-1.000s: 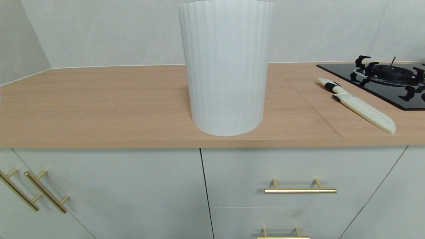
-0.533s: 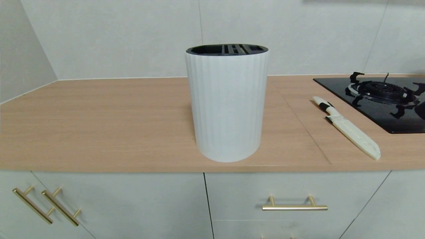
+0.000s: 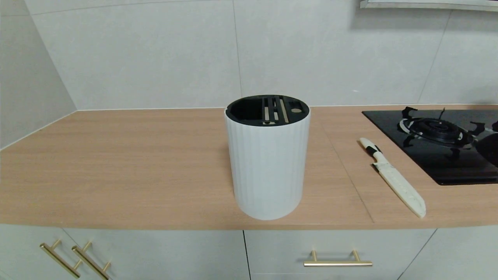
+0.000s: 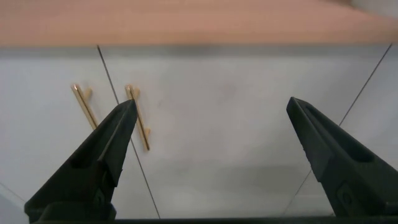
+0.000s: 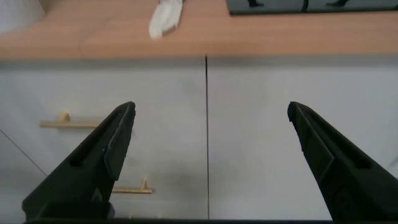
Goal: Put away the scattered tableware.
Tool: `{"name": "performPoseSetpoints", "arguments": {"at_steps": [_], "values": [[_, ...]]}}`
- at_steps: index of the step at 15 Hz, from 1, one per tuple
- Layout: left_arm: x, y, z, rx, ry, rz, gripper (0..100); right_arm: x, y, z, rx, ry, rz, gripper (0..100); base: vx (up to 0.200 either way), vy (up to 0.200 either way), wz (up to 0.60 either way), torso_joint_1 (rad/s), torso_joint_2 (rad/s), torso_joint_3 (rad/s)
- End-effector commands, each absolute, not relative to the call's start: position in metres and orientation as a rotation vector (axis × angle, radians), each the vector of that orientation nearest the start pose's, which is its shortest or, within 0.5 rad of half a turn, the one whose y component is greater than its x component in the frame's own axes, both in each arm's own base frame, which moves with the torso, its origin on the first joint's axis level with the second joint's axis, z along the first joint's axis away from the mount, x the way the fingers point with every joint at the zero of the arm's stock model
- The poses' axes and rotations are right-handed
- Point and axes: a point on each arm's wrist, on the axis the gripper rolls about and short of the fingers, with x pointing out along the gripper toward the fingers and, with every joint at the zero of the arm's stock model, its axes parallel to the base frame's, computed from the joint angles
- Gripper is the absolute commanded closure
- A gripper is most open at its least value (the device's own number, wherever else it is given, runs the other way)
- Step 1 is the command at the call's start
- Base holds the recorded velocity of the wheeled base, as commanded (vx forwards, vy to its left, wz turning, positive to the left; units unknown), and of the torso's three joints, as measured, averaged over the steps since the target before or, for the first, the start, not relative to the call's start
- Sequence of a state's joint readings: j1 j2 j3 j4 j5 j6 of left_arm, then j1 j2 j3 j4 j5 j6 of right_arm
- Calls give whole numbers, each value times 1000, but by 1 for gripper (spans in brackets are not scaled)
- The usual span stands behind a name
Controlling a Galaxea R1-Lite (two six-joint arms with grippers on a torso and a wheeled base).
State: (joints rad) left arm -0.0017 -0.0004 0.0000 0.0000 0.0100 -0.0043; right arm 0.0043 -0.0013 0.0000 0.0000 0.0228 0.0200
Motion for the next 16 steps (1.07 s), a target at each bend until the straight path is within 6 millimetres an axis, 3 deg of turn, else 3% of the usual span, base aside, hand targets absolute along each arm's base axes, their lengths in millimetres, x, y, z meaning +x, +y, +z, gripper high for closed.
{"name": "performPoseSetpoints", "arguments": {"at_steps": [1,16], "values": [[-23,0,75,-5,0,9,0,-23,0,75,20,0,28,0,0,0,0,198,-481,-286],[-23,0,75,-5,0,9,0,-23,0,75,20,0,28,0,0,0,0,244,-540,-298]]}}
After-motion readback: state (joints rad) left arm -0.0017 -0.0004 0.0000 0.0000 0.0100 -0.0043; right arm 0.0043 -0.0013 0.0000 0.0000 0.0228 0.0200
